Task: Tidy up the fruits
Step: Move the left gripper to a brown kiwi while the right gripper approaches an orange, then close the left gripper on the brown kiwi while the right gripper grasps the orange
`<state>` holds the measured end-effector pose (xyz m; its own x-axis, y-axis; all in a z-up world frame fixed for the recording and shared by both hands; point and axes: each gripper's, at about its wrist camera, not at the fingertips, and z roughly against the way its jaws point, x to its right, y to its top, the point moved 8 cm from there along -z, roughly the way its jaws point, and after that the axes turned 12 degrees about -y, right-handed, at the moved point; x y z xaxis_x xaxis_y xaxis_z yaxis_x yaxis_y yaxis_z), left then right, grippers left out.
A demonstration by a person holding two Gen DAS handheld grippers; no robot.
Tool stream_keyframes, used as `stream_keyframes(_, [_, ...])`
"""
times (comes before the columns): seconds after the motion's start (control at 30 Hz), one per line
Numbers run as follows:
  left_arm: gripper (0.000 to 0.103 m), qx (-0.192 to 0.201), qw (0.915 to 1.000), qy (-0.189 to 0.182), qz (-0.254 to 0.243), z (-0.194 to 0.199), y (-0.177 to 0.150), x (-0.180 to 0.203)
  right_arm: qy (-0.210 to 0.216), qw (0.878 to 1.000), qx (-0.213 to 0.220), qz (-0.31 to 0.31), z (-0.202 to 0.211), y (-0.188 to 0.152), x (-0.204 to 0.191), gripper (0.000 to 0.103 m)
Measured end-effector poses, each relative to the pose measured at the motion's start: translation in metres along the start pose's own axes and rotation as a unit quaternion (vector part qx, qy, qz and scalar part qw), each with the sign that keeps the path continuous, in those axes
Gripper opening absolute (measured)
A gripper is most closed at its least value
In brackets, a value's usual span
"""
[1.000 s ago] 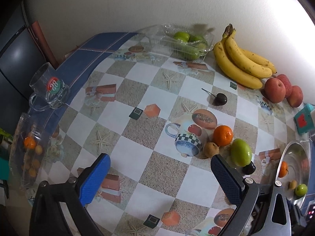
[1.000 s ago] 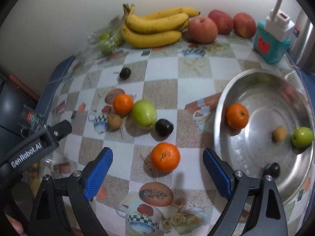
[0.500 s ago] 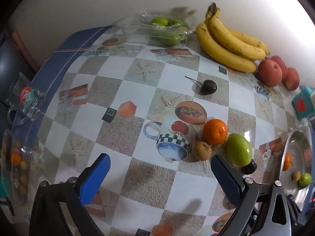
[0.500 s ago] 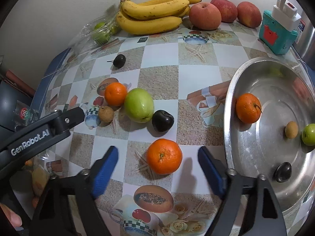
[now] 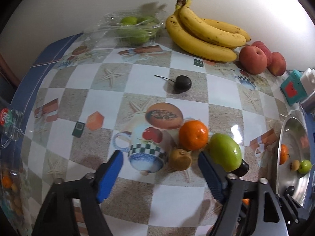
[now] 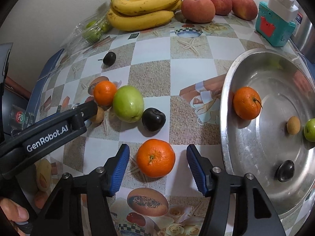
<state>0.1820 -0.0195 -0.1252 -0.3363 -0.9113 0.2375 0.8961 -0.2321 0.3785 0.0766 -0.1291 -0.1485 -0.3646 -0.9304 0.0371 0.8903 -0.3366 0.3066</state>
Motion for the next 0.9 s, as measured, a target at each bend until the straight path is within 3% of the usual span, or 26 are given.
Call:
stream_keyframes(0.17, [0.053, -0.006, 1.0000, -0.005, -0.001, -0.004, 0.000, 0.003, 0.001, 1.000, -0.001, 0.003, -0.001, -0.001, -0.001, 0.057])
stream_keyframes(0.47, [0.046, -0.013, 0.9997, -0.022, -0.004, -0.009, -0.002, 0.011, -0.001, 1.000, -0.005, 0.004, -0.004, -0.002, -0.003, 0.051])
stream_keyframes(0.67, [0.027, -0.022, 0.9993, -0.030, -0.001, -0.015, -0.005, 0.013, 0.001, 1.000, -0.003, -0.001, -0.004, -0.002, -0.003, 0.044])
stream_keyframes(0.9, [0.027, -0.027, 0.9992, -0.029, 0.006, -0.013, -0.006, 0.010, 0.008, 1.000, -0.004, -0.004, -0.003, -0.002, -0.002, 0.041])
